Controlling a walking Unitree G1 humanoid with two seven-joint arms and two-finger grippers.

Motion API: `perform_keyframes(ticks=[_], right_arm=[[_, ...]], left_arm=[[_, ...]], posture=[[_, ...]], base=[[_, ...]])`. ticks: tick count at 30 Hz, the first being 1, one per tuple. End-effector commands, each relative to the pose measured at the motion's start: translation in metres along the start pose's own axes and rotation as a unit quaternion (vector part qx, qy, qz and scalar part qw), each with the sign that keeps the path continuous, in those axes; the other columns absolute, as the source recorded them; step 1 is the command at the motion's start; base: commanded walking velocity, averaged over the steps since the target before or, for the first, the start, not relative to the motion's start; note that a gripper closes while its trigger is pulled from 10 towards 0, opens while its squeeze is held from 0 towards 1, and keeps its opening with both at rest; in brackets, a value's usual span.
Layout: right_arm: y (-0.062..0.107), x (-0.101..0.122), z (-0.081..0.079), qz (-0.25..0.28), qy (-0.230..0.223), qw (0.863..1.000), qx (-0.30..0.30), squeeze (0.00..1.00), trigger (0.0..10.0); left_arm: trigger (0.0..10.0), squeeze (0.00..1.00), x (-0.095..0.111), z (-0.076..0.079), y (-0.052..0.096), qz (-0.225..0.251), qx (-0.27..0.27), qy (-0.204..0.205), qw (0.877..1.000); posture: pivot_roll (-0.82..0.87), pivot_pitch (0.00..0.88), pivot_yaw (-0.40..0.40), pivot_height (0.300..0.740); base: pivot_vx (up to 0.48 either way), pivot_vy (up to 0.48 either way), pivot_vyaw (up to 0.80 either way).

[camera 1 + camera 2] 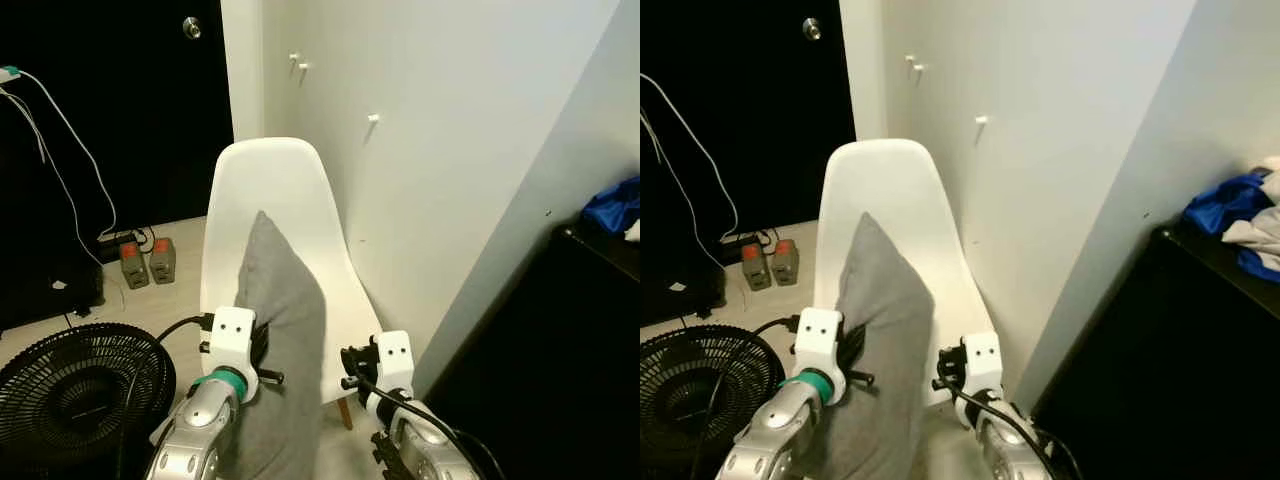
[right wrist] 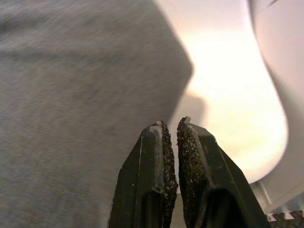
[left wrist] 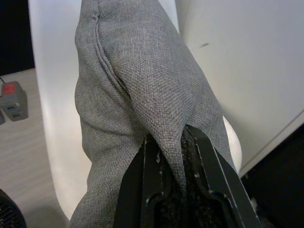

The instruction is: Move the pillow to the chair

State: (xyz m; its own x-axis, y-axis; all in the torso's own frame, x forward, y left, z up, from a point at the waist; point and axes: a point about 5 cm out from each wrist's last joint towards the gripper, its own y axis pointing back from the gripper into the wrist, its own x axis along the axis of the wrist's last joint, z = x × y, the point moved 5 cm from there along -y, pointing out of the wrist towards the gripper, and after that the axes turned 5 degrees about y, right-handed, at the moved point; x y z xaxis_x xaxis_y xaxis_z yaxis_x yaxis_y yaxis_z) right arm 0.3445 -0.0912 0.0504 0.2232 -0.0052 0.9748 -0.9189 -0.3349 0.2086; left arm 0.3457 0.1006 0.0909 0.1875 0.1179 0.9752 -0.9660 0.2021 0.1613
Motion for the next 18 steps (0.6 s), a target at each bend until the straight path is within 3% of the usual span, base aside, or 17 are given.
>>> perform_keyframes(ticks=[1,18], right_arm=[[0.0036,-0.0065,0.0071,-0.005,-0.005,1.0,-0.02,0.0,10.0],[0.0001,0.0001,0.0079,0.009,-0.015,1.0,-0.025,0.0,10.0]], left_arm=[[10.0,0.0,0.0205,0.0076,-0.003,0.047,-0.011,0.001,0.999],[10.0,0.0,0.0295,0.0087,-0.006,0.066,-0.019,0.004,0.998]], posture=[[-0.05,0.006,0.022,0.74],[-0.05,0.0,0.019,0.74]], base=[[0.0,0.0,0.0],[0.0,0.0,0.0]])
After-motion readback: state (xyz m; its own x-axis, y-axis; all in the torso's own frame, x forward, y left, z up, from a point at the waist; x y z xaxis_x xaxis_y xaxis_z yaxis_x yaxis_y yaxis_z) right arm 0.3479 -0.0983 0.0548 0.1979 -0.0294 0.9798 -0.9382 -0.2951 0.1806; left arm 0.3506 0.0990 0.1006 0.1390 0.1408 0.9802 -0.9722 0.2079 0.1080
